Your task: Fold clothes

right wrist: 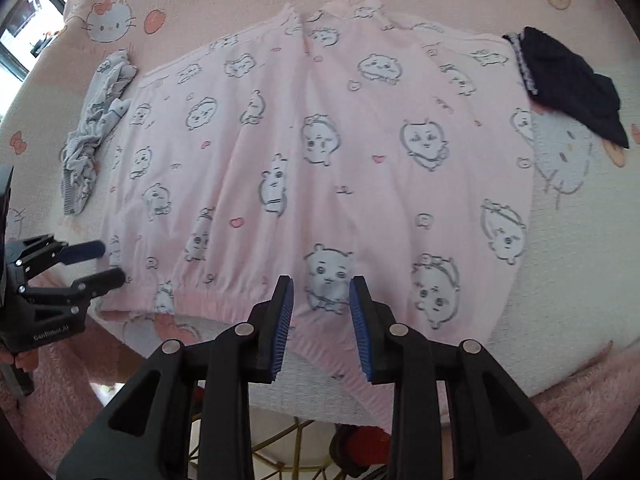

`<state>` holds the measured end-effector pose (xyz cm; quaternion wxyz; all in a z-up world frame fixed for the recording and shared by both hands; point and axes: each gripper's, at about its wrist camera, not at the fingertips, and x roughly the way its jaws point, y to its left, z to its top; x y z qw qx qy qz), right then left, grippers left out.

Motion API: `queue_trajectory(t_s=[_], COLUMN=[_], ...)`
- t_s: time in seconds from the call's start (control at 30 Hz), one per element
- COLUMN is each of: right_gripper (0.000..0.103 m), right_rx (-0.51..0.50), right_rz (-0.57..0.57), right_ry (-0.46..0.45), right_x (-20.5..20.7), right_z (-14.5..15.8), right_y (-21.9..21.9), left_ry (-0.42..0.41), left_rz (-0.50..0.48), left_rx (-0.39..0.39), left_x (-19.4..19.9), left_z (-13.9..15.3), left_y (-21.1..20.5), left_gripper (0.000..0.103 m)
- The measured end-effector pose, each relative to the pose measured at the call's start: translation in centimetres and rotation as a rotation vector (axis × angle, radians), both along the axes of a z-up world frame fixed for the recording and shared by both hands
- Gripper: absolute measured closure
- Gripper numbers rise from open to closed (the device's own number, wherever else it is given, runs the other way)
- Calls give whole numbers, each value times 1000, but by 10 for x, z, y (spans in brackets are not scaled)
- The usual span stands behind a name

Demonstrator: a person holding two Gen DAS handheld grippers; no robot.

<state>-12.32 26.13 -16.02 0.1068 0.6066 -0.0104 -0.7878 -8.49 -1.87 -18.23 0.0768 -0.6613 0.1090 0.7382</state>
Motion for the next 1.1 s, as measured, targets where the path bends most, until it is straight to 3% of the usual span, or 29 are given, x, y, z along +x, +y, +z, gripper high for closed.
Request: queue_trajectory(t_s=[0.13,0.23,0.4,0.5,0.63,0.7,0.73,0.87,0.93,1.0,1.1], right_gripper=[74,74,73,73,72,70,70,70,70,70,70], right_rx=[23,48,-59,-156,-148,-99,-64,105,115,115,91], right_rz=[-47,-61,-115,-176,-187,-192,-195,-195,-150,-131,-175], right_ry=[-19,-94,-104,-71,54,117,147,198,181,164,130], right_x=[7,13,12,0,-41,-71,-88,-149,-178,-199,-214], right_z=[-2,-21,-14,6,49,66,72,71,53,34,7], right_y=[18,26,36,47,62,75,82,103,102,101,106], left_ry=[-9,1,77,130,200,236,269,320,335,326,308], left_rz=[39,45,28,16,-1,-9,-13,-34,-55,-66,-78], left_rx=[-24,-24,48,104,178,214,222,198,171,193,219], left_x=[17,21,-1,-18,-41,-53,-63,-152,-197,-231,-267], left_z=[1,3,31,51,78,91,98,81,65,55,35], left_y=[-4,1,15,23,35,39,14,37,58,70,89], left_gripper=[48,48,48,48,48,48,48,50,52,58,60])
